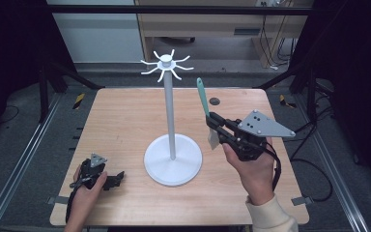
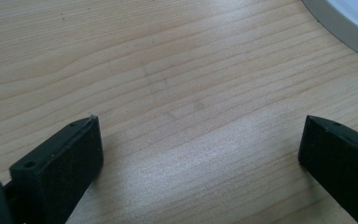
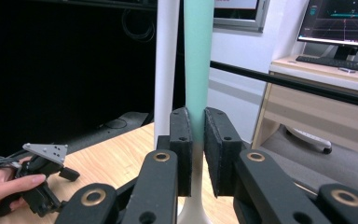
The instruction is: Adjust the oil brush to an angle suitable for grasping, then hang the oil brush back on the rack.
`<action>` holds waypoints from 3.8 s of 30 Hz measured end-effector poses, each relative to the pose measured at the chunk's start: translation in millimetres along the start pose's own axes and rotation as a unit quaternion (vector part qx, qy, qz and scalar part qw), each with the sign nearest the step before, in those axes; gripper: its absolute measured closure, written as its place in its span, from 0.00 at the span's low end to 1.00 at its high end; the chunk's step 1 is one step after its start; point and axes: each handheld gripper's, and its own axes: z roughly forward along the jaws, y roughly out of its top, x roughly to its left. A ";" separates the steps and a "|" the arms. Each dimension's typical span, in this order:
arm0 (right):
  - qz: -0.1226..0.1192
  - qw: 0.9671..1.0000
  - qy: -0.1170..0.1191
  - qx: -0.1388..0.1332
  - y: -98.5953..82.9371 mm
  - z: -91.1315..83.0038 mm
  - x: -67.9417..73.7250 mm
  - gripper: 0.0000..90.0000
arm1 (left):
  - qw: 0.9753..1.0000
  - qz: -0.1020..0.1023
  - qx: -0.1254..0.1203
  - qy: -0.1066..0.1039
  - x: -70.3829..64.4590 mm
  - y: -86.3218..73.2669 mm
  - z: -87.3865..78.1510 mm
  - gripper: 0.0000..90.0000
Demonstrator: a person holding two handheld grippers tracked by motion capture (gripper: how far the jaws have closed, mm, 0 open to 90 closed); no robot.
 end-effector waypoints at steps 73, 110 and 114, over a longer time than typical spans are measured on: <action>0.003 1.000 0.026 -0.001 7.1 42.3 20.5 0.90 | 1.000 0.001 0.000 -0.002 -2.1 0.2 0.1 0.00; -0.003 0.999 -0.010 0.033 -5.2 19.7 4.6 0.72 | 1.000 0.001 0.000 -0.002 -2.1 0.2 0.1 0.00; 0.004 0.998 -0.039 0.050 -19.0 17.3 -6.6 0.58 | 1.000 0.001 0.000 -0.002 -2.1 0.3 0.1 0.00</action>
